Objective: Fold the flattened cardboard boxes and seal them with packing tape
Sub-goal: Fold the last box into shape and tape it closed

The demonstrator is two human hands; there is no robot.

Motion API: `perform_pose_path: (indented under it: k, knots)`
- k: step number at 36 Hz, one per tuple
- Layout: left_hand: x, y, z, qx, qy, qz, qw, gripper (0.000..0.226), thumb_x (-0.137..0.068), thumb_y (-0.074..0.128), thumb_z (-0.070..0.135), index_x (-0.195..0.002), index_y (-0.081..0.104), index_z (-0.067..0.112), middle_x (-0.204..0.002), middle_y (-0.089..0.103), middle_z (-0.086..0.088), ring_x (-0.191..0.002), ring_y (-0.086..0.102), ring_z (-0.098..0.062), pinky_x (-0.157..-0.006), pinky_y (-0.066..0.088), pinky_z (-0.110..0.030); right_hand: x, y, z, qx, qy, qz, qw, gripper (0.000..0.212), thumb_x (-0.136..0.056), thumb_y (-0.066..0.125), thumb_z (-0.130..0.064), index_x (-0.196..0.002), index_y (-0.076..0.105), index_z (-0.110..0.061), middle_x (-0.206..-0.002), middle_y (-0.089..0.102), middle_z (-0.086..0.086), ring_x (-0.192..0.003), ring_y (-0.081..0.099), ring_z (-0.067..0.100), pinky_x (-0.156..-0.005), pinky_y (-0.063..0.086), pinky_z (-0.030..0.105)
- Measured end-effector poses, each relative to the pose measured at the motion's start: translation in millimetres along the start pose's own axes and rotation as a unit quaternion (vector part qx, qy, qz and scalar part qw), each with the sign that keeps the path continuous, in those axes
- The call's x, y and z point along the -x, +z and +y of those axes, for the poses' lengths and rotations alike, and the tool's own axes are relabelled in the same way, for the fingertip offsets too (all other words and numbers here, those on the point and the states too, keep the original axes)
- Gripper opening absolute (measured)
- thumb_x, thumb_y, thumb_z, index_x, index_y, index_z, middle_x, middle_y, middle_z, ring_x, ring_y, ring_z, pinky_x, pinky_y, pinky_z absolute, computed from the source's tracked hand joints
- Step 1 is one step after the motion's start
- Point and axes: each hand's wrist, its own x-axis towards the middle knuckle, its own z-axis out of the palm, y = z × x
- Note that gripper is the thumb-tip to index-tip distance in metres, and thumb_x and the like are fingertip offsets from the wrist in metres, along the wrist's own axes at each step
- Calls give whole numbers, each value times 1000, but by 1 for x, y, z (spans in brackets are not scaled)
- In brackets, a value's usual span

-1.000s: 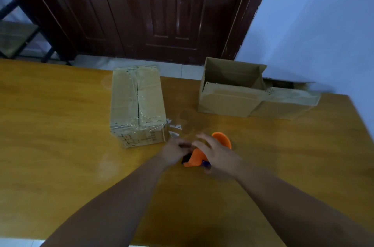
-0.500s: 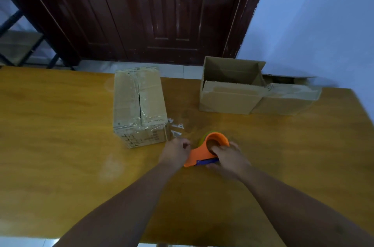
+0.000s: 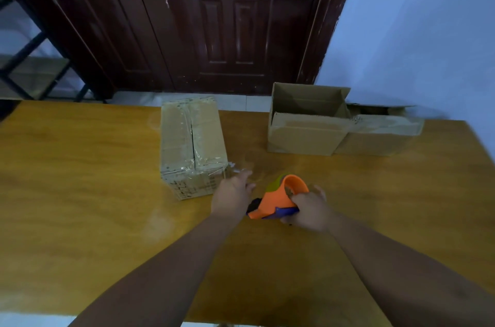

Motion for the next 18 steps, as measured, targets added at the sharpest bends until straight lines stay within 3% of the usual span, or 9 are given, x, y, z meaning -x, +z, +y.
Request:
perform_pose_path:
  k: [5,8,10,13,16,18]
  knots:
    - [0,-19,10,-72,62,31,995,19,-99,50,25,-107,63,14,-91,67,-9,-83,64,-28,-62,48,-33,4,-11,3,-18,5,38,999,41,-75,62,-65,-68,48,-26,-65,48,-11,-95,56,21,-111,9,50]
    - [-3,-33,18,-104,109,48,987,19,-99,48,23,-106,62,13,-89,64,-10,-79,62,-28,-61,45,-32,6,-17,5,-13,11,58,998,49,-72,59,-73,-83,50,-26,-72,52,-8,-101,58,24,-111,13,47]
    - [-4,-41,25,-103,124,51,986,20,-100,46,22,-106,63,11,-89,64,-12,-79,62,-29,-61,47,-33,8,-20,8,-22,12,73,997,52,-72,54,-78,-77,40,-29,-69,52,-7,-95,59,25,-107,19,44]
    - [-3,-50,34,-143,152,65,976,20,-100,45,23,-106,62,14,-82,62,-9,-74,57,-27,-55,35,-30,10,-26,10,-37,26,77,996,53,-71,53,-80,-72,36,-30,-67,52,-5,-84,55,22,-102,21,40]
    - [-4,-59,39,-125,116,79,982,16,-100,46,20,-101,61,15,-79,63,-6,-67,54,-23,-51,34,-27,12,-34,6,-64,54,67,994,52,-72,57,-77,-73,43,-27,-68,51,-7,-82,48,19,-104,20,39]
    - [-4,-67,40,-104,90,86,987,16,-100,46,21,-97,62,15,-74,61,-3,-63,52,-20,-50,35,-26,17,-40,5,-65,62,67,994,50,-75,57,-74,-81,49,-26,-75,58,-3,-89,54,20,-107,20,40]
